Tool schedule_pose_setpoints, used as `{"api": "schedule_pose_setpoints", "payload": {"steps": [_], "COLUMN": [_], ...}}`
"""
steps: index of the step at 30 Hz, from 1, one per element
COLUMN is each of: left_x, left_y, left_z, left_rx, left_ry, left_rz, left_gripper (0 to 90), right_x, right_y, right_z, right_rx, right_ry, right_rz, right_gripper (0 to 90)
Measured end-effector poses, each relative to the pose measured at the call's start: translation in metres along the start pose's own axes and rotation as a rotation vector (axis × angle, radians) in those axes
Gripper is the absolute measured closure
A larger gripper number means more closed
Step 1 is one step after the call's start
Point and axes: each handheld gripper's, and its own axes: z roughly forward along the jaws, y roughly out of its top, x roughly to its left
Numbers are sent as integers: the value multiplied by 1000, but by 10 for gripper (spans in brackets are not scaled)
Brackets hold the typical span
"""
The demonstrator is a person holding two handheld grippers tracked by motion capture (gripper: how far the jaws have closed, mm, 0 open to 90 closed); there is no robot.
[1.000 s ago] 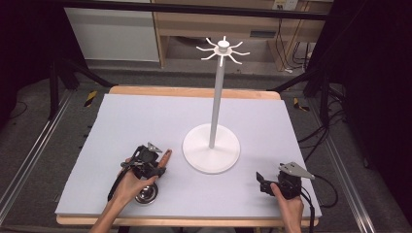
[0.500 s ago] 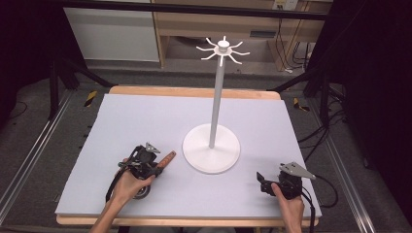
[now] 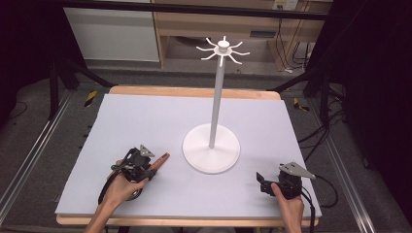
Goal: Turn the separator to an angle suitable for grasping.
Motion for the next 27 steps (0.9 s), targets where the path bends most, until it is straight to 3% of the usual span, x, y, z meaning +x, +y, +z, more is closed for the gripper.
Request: {"api": "schedule_pose_setpoints", "payload": {"steps": [10, 12, 17, 27], "left_x": [-1, -2, -2, 8], "left_y": [16, 22, 26, 30], "left_z": [3, 7, 13, 16], "left_rx": [3, 23, 52, 92], "left_ry": [9, 6, 4, -66], "left_rz": [32, 53, 54, 37], "left_gripper": [564, 564, 587, 610], "right_x": [-1, -1, -2, -2], "right_y": [0, 0, 0, 0], "right_z": [-1, -1, -1, 0], "right_rx": [1, 6, 20, 22], "right_ry": [9, 15, 23, 26], "right_rz": [7, 11, 14, 16], "right_gripper": [47, 48, 48, 48]}}
